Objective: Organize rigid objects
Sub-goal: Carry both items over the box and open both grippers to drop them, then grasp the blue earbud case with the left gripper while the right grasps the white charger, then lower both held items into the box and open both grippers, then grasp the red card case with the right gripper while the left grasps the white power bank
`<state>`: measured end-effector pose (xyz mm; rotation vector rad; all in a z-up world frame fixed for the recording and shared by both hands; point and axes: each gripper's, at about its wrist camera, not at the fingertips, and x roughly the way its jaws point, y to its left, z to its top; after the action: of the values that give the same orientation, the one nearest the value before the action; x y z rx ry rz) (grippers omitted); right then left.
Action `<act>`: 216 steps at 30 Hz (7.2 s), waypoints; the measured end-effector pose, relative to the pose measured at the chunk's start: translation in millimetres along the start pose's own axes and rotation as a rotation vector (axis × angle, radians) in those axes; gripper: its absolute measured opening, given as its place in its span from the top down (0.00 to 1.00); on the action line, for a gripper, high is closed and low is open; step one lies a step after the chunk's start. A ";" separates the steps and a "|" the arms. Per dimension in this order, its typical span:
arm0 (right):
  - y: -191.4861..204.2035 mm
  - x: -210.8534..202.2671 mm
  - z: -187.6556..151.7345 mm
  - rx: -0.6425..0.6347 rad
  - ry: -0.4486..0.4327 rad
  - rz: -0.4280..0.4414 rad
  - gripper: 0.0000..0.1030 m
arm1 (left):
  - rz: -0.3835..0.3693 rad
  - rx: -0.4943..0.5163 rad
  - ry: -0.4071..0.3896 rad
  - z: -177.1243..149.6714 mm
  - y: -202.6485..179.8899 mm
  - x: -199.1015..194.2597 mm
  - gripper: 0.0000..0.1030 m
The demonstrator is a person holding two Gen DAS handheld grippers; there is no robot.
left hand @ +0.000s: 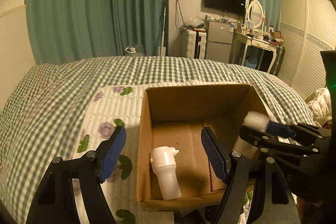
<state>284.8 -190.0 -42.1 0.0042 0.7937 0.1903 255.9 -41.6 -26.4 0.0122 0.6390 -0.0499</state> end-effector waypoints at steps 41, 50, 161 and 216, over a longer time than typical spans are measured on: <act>-12.8 -94.9 -181.4 0.112 0.108 -0.129 0.04 | -0.059 0.027 0.288 -212.6 -20.4 -64.7 0.00; -4.8 -73.1 -188.6 0.083 0.149 -0.137 0.04 | -0.126 0.088 0.316 -230.2 -40.9 -52.6 0.44; -4.7 26.1 1.9 -0.070 -0.011 -0.063 0.48 | 0.027 -0.028 0.012 6.9 23.9 16.5 0.26; 54.5 31.1 -176.0 0.136 0.288 0.084 0.09 | 0.051 -0.010 0.174 -159.1 67.6 -41.5 0.00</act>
<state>172.1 -143.0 -183.6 0.1411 1.0940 0.2194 131.2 32.0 -129.7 0.0231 0.8131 0.0034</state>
